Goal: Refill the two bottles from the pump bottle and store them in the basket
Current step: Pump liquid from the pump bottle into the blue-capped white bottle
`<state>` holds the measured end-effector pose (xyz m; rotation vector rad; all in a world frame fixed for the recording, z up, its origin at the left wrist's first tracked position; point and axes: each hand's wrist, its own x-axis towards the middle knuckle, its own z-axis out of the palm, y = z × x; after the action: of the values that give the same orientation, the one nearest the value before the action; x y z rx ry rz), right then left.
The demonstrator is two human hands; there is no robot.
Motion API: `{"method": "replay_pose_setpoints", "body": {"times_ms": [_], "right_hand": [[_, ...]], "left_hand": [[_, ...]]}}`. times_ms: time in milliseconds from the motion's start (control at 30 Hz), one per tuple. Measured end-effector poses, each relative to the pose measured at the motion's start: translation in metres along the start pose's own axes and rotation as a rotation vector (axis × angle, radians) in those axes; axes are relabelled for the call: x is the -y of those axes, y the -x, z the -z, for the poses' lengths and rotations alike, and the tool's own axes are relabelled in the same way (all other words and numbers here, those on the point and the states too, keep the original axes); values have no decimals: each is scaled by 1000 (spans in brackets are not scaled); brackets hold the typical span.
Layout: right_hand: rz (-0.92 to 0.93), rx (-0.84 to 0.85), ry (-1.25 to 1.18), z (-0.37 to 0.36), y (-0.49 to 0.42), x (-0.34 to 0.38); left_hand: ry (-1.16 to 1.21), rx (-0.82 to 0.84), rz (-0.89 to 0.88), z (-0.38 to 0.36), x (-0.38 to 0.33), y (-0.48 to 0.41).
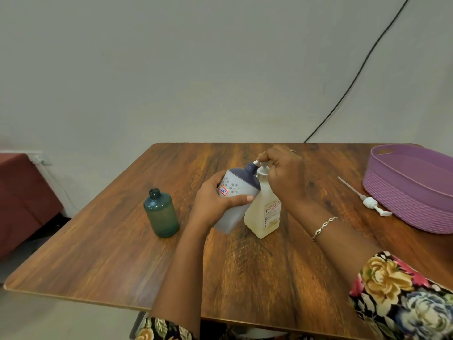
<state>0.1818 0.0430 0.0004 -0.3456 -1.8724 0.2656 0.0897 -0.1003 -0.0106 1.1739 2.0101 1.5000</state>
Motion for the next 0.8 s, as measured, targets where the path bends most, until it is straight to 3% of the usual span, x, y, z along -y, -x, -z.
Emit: {"method": "replay_pose_setpoints", "body": {"times_ms": [433,633,800], "right_hand": [[32,15,88,-4,3,0],[-119,55,-21,5,-16,2],[7,42,69,-5,-4,-2]], "left_hand": [[11,-2,-18,0,2,-1],[-19,5,-20,1,1,0],[-5,-1,-14,-1,7,-1]]}}
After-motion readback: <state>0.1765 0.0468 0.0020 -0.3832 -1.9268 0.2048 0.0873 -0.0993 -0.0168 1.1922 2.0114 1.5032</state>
